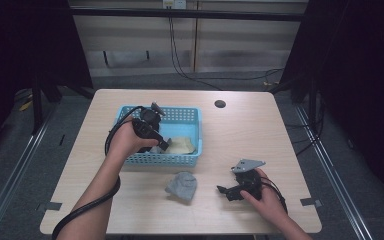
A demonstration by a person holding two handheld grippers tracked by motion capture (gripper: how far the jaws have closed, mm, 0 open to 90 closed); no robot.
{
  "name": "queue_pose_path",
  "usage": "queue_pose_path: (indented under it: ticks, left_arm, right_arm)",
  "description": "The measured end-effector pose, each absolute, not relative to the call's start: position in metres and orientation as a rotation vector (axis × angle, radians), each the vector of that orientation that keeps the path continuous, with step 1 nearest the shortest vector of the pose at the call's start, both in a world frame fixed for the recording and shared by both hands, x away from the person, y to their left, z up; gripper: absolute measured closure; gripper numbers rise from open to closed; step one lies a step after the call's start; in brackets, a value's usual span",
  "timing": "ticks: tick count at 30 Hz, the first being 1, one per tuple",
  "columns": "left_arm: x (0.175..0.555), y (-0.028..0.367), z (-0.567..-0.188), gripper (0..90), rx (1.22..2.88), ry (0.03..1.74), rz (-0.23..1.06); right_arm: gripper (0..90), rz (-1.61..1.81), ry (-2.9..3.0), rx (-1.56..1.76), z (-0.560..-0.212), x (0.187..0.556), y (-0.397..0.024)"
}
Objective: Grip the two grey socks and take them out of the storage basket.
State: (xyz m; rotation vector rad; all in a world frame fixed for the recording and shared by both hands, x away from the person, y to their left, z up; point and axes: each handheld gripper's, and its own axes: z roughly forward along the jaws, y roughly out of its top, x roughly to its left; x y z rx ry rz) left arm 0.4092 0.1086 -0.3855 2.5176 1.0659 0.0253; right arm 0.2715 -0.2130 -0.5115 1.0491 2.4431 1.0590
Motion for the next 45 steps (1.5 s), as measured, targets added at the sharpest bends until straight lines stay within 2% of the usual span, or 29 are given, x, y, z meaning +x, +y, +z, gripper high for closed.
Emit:
queue_pose_path:
  ticks: [24,33,40,45]
  left_arm:
    - [0.440,0.117,-0.433,28.0,2.443,1.225,0.062]
    - [0.446,0.113,-0.449,28.1,2.446,1.258,0.033]
    - [0.447,0.113,-0.457,34.9,2.452,1.296,-0.011]
    - [0.449,0.113,-0.459,54.6,2.486,1.313,-0.044]
  right_arm:
    - [10.4,1.059,2.444,1.053,-0.511,0.271,-0.213]
    - [10.4,1.060,2.445,1.053,-0.511,0.271,-0.213]
    - [10.4,1.059,2.445,1.052,-0.511,0.271,-0.213]
    - [10.4,1.059,2.444,1.053,-0.511,0.271,-0.213]
